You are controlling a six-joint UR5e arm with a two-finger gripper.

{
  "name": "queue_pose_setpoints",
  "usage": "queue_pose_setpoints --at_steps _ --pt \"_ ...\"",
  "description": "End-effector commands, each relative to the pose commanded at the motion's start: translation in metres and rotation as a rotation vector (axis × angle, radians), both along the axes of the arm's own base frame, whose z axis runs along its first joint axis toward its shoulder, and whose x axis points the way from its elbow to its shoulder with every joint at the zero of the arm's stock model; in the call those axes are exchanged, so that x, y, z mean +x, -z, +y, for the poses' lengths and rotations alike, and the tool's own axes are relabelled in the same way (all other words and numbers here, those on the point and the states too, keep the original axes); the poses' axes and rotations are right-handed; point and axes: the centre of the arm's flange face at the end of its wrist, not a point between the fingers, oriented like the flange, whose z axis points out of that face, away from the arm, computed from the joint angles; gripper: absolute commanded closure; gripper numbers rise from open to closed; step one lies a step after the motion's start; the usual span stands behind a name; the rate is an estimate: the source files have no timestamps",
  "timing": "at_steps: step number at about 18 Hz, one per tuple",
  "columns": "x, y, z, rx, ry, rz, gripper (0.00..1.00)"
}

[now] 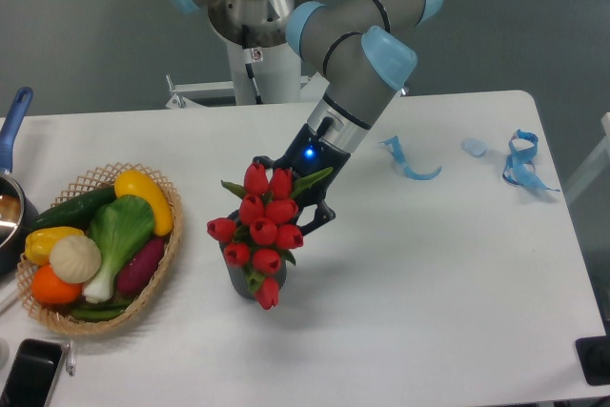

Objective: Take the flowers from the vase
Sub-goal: 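Lift the tulip bouquet up out of the vase and away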

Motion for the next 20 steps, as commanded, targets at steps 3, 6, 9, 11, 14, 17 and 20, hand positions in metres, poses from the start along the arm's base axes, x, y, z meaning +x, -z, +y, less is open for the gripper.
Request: queue_pose_setpoints --at_steps 3,6,9,11,14,17,20 --pt "0.006 -0.008 -0.003 0.011 0.001 0.006 0.56" --pt "0.012 -0.023 -0.008 0.025 -0.007 0.021 0.56" --pt "0.015 -0.04 -0.014 0.033 -0.038 0.017 0.56" --pt "0.017 -0.054 -0.015 0.053 -0.059 -0.004 0.56" --pt "0.011 -0.076 -0.021 0.1 -0.096 -0.041 0.56" --pt "0.001 -0.103 -0.024 0.112 -0.168 -0.094 0.56" --pt "-0.001 -0.11 -0.025 0.116 -0.19 -0.109 0.56"
